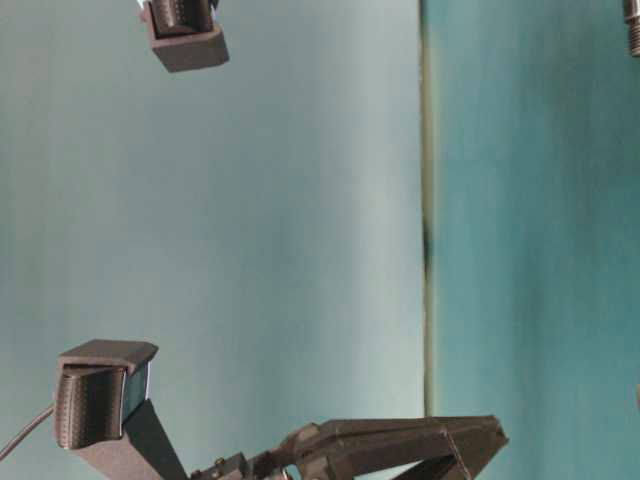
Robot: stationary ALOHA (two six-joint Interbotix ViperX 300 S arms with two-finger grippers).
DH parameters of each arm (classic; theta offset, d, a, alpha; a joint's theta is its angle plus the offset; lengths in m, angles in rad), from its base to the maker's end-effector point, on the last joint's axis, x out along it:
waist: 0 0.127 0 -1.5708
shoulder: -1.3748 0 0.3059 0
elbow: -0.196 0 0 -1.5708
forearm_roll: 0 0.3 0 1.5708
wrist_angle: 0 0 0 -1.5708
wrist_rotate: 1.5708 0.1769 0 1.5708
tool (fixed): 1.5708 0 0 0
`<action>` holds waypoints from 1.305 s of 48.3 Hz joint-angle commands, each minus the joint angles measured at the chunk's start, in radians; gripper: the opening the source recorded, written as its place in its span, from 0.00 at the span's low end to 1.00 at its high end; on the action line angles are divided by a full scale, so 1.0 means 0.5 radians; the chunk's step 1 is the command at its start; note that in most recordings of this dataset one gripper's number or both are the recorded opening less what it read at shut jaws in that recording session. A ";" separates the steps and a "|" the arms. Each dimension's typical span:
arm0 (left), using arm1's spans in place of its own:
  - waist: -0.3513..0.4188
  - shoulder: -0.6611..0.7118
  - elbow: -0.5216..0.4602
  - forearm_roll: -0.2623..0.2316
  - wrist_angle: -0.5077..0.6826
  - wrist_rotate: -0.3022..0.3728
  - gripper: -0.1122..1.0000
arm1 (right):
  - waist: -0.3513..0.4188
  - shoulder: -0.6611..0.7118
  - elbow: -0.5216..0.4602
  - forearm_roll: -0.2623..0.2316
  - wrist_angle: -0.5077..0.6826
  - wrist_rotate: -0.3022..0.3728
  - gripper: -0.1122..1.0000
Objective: Insert the washer onto the shaft with both hands.
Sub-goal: 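Lower left gripper over washer and right gripper over shaft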
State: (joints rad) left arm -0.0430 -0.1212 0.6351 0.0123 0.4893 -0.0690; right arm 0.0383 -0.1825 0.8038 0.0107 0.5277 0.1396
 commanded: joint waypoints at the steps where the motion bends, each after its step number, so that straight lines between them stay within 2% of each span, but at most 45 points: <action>1: -0.003 -0.009 -0.021 0.003 -0.006 0.003 0.54 | -0.012 0.006 -0.031 -0.006 -0.003 -0.009 0.22; 5: -0.009 -0.009 -0.018 0.006 -0.006 0.003 0.78 | -0.025 0.025 -0.031 -0.006 0.006 -0.012 0.40; 9: -0.009 -0.009 -0.015 0.003 -0.006 0.003 0.93 | -0.034 0.040 -0.028 -0.037 -0.003 -0.028 0.63; 11: -0.009 -0.009 -0.018 0.003 -0.015 0.003 0.92 | -0.034 0.046 -0.025 -0.080 -0.012 -0.031 0.74; 13: -0.009 -0.006 -0.018 0.003 -0.021 0.003 0.88 | -0.034 0.049 -0.028 -0.144 -0.015 -0.037 0.85; 16: -0.009 -0.003 -0.018 0.003 -0.028 0.003 0.82 | -0.034 0.052 -0.028 -0.199 -0.015 -0.049 0.95; 20: -0.009 0.009 -0.018 0.003 -0.028 0.000 0.81 | -0.037 0.055 -0.025 -0.239 -0.018 -0.061 0.94; 63: -0.003 0.365 -0.018 0.006 -0.181 -0.003 0.80 | -0.043 0.304 -0.018 -0.239 -0.215 -0.040 0.91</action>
State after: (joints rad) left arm -0.0445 0.0522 0.6351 0.0138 0.4111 -0.0690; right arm 0.0184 -0.0307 0.8023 -0.1058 0.4310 0.1166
